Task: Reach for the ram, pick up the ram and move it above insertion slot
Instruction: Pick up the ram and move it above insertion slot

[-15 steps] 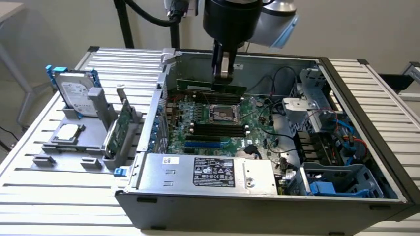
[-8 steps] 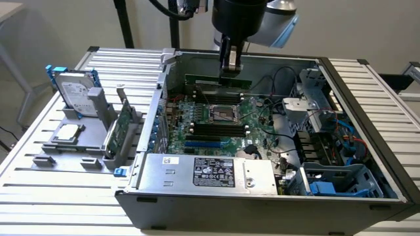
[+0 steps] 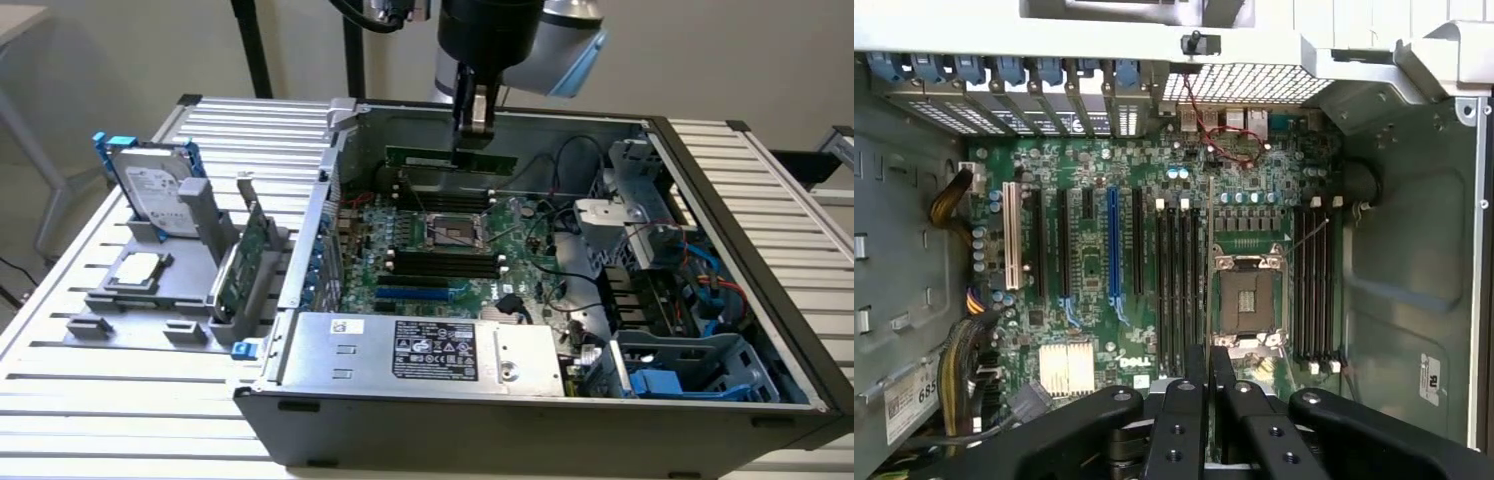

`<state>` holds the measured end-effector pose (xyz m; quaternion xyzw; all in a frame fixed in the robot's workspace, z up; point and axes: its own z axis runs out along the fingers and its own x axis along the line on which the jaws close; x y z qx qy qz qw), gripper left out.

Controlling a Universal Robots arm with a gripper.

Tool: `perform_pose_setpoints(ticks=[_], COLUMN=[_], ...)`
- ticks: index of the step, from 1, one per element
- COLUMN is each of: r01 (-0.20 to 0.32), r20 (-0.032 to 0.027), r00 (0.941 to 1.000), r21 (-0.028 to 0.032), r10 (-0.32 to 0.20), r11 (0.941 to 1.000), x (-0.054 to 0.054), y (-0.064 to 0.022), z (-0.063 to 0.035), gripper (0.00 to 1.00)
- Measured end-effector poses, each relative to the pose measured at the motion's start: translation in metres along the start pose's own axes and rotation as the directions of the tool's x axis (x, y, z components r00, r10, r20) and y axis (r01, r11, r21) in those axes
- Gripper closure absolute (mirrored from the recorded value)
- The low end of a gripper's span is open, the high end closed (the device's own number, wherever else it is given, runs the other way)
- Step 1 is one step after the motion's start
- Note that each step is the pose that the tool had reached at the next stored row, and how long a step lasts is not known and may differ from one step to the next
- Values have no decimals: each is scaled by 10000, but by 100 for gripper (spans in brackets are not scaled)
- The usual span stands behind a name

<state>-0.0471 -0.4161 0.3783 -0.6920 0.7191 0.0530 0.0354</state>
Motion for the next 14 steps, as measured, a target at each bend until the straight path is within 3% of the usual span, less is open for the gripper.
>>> perform_pose_setpoints(ticks=[14], r01=[0], r20=[-2], r00=[10000], r21=[1], r10=[0], r11=[10000], x=[0], y=[0], z=[0], gripper=[87])
